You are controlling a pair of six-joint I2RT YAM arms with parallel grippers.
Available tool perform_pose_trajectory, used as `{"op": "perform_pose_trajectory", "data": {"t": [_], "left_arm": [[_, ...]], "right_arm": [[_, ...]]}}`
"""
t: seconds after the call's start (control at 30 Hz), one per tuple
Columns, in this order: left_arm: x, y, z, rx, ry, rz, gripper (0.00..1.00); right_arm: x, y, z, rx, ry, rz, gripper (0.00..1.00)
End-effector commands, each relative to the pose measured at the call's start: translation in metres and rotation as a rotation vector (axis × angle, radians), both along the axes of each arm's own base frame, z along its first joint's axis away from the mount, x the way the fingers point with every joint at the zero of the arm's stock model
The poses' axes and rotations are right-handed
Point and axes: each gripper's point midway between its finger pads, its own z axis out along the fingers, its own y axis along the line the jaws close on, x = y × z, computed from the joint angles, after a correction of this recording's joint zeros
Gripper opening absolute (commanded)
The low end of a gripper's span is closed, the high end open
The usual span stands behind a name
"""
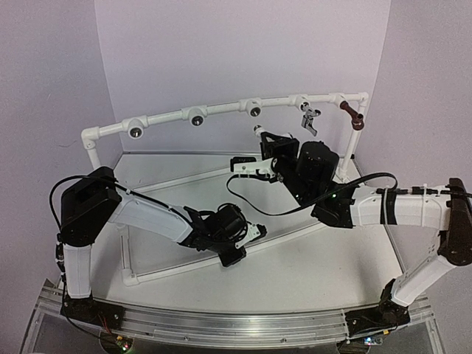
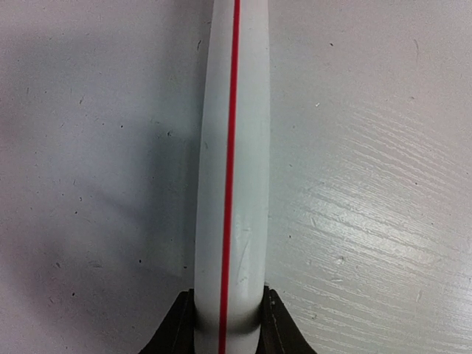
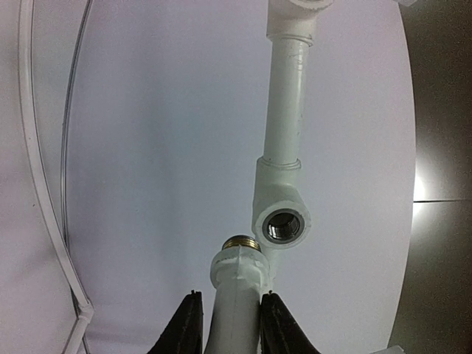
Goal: Install the water faucets
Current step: Hold the pipe with the faucet installed at the center of the board.
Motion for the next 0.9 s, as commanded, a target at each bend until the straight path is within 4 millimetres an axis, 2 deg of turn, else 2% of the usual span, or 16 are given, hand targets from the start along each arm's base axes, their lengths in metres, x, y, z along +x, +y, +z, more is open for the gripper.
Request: {"op": "perform_pose_trajectory", "data": {"t": [0.0, 0.07, 0.2, 0.47, 0.87], "left_arm": [[-0.018, 0.038, -0.069, 0.14, 0.103, 0.054, 0.0], [-0.02, 0.043, -0.073, 0.147, 0.105, 0.059, 0.0], [-0.024, 0.048, -0.08, 0.146, 0.12, 0.056, 0.0], [-0.026, 0.046, -0.078, 0.136, 0.13, 0.05, 0.0], [-0.031, 0.05, -0.079, 0.134, 0.149, 0.064, 0.0]], "right_arm": [[0.0, 0.003, 0.045, 0.127, -0.107, -0.003, 0.0], [0.004, 0.003, 0.043, 0.127, -0.104, -0.025, 0.0], [0.005, 0.002, 0.051, 0.143, -0.127, -0.038, 0.0], [0.007, 0.001, 0.059, 0.151, -0.152, -0.041, 0.0], [0.026, -0.003, 0.058, 0.182, -0.151, -0.055, 0.0]]}}
